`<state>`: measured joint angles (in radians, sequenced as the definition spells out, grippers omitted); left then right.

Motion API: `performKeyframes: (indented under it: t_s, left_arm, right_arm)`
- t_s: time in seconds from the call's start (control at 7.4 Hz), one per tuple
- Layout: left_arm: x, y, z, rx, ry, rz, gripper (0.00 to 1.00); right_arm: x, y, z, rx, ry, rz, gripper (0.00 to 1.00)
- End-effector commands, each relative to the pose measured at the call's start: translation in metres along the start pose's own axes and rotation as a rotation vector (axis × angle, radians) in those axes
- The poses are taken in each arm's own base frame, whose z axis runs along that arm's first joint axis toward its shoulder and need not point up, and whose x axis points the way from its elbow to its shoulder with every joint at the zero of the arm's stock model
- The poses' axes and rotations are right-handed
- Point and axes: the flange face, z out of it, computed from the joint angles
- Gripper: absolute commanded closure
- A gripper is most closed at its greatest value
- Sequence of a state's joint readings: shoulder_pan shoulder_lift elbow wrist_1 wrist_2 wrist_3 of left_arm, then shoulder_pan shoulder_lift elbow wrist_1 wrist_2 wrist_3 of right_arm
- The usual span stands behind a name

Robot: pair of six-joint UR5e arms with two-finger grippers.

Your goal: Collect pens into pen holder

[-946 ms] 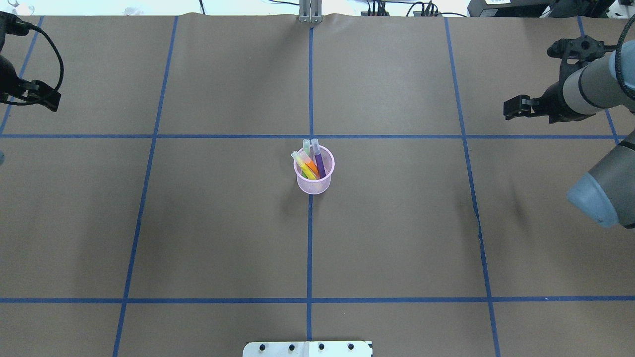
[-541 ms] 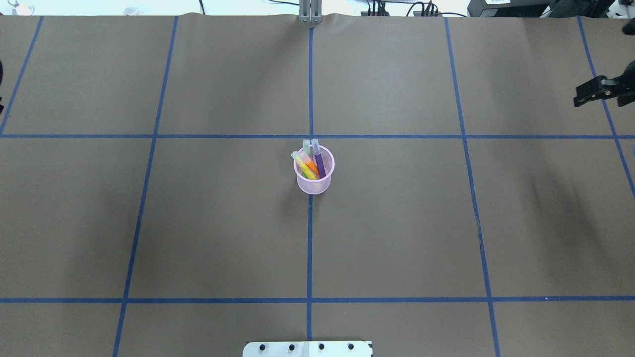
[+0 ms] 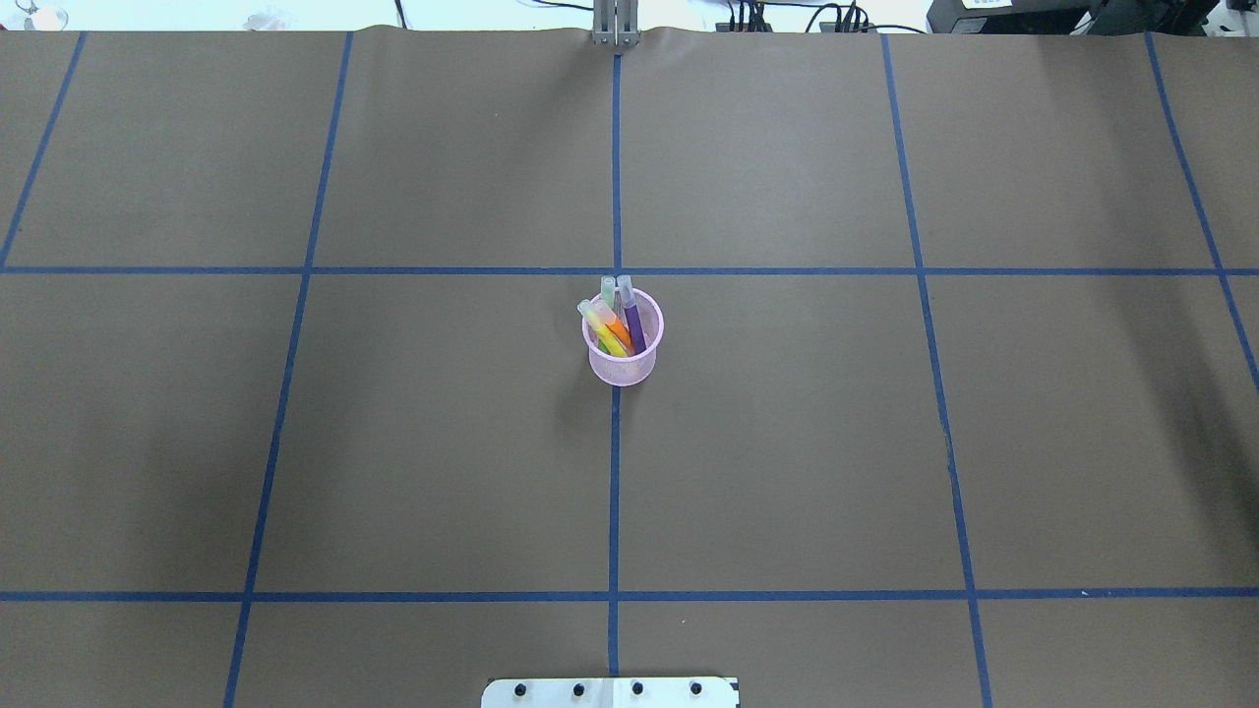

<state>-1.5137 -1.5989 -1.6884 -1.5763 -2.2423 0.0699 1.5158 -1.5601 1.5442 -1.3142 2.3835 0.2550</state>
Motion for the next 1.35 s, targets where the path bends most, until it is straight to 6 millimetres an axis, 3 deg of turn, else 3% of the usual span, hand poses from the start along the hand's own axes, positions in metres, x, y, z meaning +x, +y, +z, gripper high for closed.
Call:
performKeyframes:
  t_s: [0.0, 0.27, 0.54, 0.68, 0.81, 1.22]
  left_arm:
    - [-0.019, 0.011, 0.009, -0.013, 0.021, -0.012, 0.00]
    - [-0.020, 0.011, 0.011, -0.016, 0.022, -0.016, 0.00]
    - [-0.016, 0.014, 0.006, -0.007, 0.025, -0.056, 0.00]
    - [-0.018, 0.016, 0.011, -0.017, 0.028, -0.064, 0.00]
    - [-0.027, 0.037, 0.023, -0.043, 0.031, -0.076, 0.00]
    - [-0.035, 0.046, 0.023, -0.047, 0.030, -0.095, 0.00]
  right_arm:
    - [0.030, 0.024, 0.001, -0.018, -0.002, 0.060, 0.00]
    - [0.033, 0.040, -0.003, -0.033, 0.002, 0.086, 0.00]
    - [0.000, 0.043, -0.032, -0.096, 0.026, 0.149, 0.00]
    - [0.000, 0.044, -0.031, -0.102, 0.019, 0.154, 0.00]
    - [0.001, 0.044, -0.029, -0.105, 0.016, 0.157, 0.00]
    - [0.012, 0.057, -0.025, -0.117, 0.010, 0.124, 0.00]
